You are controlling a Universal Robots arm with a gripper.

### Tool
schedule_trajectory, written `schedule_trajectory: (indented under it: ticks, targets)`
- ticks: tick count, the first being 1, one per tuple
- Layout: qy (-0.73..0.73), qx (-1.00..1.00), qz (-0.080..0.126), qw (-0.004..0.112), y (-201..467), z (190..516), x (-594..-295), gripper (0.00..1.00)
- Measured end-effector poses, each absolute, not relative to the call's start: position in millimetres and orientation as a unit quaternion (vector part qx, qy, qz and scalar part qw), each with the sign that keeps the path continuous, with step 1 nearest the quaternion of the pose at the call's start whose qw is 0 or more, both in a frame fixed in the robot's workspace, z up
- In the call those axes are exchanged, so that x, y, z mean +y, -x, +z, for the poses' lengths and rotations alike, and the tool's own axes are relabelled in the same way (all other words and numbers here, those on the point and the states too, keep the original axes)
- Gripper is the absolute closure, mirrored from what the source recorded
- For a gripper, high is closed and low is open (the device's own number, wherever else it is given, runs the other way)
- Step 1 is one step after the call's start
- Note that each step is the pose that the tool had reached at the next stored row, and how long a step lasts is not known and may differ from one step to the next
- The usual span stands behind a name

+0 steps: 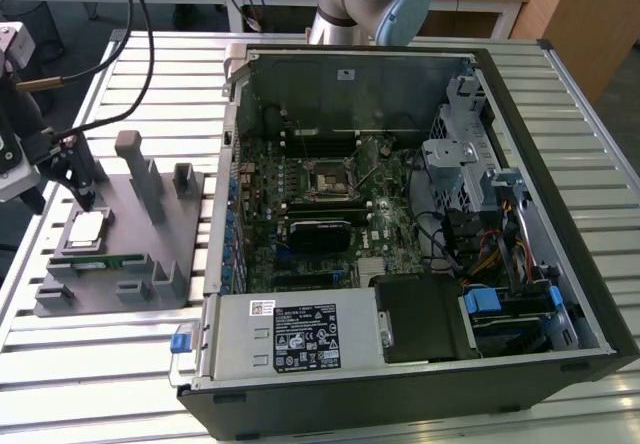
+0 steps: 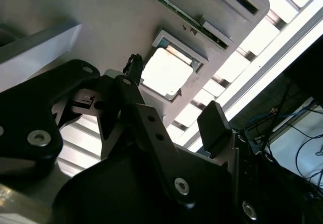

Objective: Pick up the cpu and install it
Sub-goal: 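Pick up the cpu and move it towards the insertion slot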

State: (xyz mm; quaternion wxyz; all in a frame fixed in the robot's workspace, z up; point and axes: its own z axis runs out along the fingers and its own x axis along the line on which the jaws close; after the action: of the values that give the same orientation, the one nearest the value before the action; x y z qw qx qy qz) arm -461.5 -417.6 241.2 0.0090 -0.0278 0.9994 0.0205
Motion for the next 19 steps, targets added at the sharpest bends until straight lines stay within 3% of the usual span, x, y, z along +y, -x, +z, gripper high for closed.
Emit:
schedule_trajectory:
  ticks: [19]
  targets:
    - [0.026,0.999,0.021,0.009,462,215,-418,0.30]
